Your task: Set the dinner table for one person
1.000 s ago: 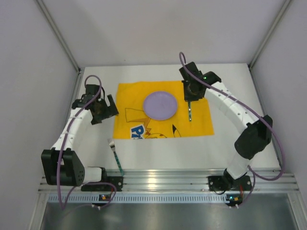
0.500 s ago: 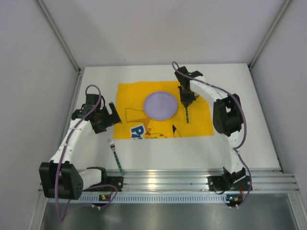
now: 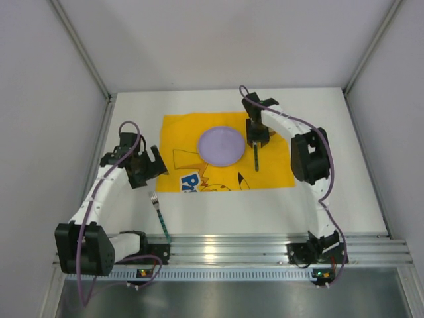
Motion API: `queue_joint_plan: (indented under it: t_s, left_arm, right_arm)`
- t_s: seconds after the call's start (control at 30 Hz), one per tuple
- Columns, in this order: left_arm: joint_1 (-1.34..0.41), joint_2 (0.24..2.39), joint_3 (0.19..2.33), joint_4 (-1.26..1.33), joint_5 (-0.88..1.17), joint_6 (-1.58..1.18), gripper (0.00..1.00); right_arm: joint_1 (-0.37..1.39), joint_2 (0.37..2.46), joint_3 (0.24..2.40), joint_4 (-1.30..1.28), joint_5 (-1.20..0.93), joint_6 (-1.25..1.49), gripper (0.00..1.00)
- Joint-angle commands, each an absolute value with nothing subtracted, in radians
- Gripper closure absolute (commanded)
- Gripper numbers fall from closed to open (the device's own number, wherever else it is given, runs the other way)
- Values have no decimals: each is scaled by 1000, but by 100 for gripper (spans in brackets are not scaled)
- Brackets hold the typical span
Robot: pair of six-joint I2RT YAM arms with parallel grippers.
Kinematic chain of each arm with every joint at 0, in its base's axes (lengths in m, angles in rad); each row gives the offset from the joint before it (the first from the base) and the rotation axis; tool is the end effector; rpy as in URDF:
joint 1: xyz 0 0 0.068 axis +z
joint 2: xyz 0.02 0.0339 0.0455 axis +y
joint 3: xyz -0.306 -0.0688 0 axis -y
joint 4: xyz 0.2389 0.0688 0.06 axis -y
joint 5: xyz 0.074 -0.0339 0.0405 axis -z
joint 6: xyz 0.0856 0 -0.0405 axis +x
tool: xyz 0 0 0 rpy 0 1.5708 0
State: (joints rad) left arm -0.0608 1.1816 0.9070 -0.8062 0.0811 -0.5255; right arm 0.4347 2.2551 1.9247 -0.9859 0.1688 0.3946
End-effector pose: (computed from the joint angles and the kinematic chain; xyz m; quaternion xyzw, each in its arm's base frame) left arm 0.2243 -0.0206 0.2490 -0.2136 0.9456 -0.1077 0.2206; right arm 0.4584 0.1970 0.1766 -0.0091 0.9884 -0.0256 0.1494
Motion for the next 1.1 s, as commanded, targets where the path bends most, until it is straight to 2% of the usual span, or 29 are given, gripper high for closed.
queue_joint_plan:
  t_s: [0.0,0.37,0.6,0.87,1.0,1.07]
  left_arm:
    - [-64,1204,900,-824,57,-528,2]
    - [-80,1457,914,-903,20,-564,2]
    - [-120,1375,821,-960,29,-698,2]
    - [-274,1335,700,-904,-23,-819,3]
    - [-291,1304,620,-844,-38,-862,12]
    - [-308,1295,601,-802,-29,-873,24]
  right_arm:
    - [454,2214,1950,-980,170,408,56]
    - [554,1938,1824,-989,161,474,53]
    - [568,1790,1712,-994,164,509,53]
    - [566,1727,1629,-996,166,511,54]
    - [566,1721,1585,-999,167,502,55]
    - [568,1715,1572,-1000,173,494,55]
